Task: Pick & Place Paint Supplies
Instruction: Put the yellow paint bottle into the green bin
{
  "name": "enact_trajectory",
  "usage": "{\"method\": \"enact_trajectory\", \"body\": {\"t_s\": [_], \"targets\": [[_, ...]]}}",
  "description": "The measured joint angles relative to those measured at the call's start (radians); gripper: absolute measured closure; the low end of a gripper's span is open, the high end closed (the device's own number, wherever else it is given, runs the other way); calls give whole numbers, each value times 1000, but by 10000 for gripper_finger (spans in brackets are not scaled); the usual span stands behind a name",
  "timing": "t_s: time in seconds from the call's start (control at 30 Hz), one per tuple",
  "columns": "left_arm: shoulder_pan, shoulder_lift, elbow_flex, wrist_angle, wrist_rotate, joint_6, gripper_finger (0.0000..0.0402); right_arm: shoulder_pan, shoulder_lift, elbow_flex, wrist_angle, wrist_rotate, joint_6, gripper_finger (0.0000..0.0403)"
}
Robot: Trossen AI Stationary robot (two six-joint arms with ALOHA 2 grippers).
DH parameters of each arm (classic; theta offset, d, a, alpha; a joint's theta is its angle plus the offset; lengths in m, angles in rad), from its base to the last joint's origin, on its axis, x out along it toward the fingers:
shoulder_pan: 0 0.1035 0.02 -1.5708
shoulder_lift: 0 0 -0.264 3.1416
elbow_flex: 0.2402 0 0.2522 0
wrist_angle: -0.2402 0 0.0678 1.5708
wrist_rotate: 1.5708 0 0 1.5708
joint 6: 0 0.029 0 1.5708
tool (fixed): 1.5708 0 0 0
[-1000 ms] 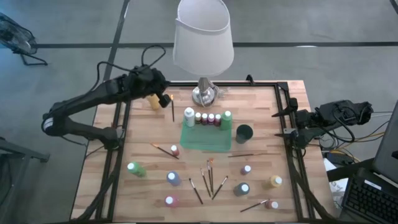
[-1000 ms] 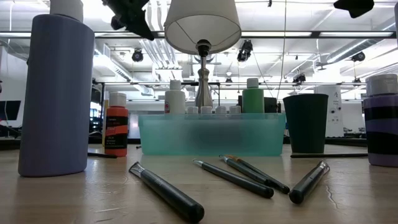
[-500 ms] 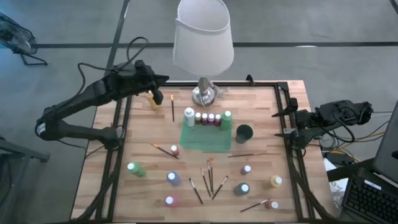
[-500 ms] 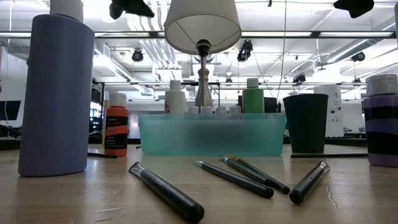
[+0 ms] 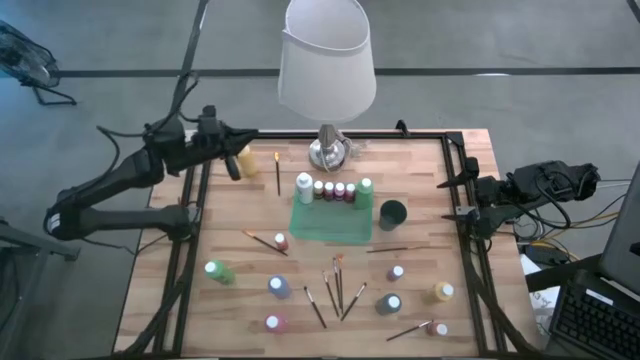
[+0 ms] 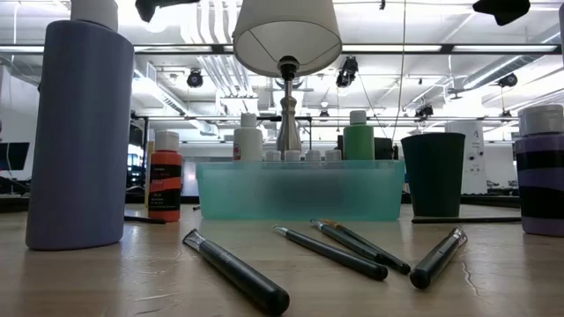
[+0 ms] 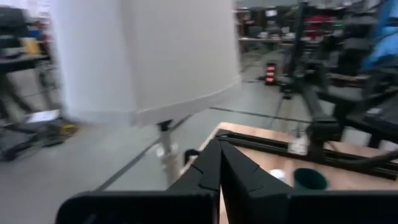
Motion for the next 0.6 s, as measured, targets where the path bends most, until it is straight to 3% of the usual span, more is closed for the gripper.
{"method": "enact_trajectory", "body": {"t_s": [0.3, 0.6], "targets": [[0, -89, -175, -4, -183, -88, 394, 0, 0, 0, 0, 0, 0, 39], [2, -100, -237, -31, -364, -165, 347, 0, 0, 0, 0, 0, 0, 39]]}}
